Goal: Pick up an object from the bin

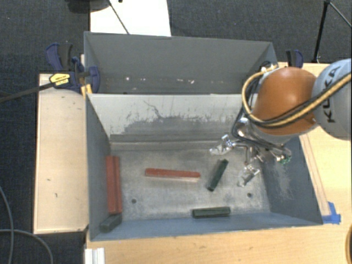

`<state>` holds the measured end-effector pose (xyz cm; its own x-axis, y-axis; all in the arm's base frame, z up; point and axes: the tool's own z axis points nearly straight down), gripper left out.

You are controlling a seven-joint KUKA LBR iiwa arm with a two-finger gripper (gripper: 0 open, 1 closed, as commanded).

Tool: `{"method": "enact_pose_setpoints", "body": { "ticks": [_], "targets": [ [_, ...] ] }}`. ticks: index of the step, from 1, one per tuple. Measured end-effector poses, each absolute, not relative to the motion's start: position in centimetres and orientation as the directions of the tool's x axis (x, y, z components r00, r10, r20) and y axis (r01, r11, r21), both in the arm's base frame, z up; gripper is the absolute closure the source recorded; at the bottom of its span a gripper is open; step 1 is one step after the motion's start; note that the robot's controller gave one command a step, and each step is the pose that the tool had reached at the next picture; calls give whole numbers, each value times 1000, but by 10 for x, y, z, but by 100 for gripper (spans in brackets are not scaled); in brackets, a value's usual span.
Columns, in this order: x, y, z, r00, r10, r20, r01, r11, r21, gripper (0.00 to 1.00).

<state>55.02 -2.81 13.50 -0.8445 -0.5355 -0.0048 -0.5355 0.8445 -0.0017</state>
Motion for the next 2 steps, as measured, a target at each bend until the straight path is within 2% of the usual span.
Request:
{"method": "enact_pose_setpoints", "body": {
  "ticks": [1, 2],
  "targets": [
    [553, -27, 118, -817, -577, -7, -577, 817, -6, 0],
    [551, -23, 74, -581, -814, -1, -814, 581, -2, 100]
  ]
}}
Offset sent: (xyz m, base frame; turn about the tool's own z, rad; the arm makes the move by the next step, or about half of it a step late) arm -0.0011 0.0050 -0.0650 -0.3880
